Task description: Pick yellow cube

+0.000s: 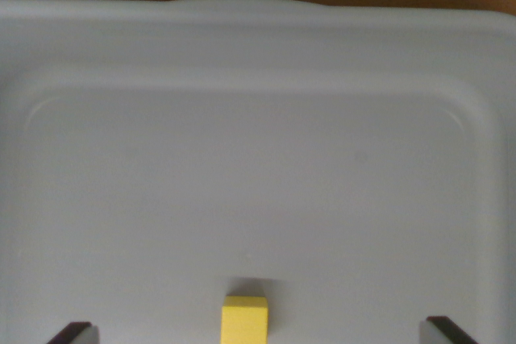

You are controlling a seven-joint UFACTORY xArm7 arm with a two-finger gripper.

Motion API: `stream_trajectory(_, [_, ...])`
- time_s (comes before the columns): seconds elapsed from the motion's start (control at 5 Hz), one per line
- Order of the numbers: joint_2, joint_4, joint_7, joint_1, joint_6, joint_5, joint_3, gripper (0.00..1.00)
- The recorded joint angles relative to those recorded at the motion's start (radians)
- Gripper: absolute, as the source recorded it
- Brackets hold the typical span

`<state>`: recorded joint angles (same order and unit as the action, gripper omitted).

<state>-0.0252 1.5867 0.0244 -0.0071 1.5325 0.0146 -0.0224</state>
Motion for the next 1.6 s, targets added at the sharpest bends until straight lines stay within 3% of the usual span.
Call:
stream_trajectory(0.8, [0.001,-0.003,0.0,0.0001,-0.003,0.0,0.0,0.0])
stream_trajectory(1.6, [0.006,-0.027,-0.001,0.0012,-0.028,0.0001,0.001,0.0])
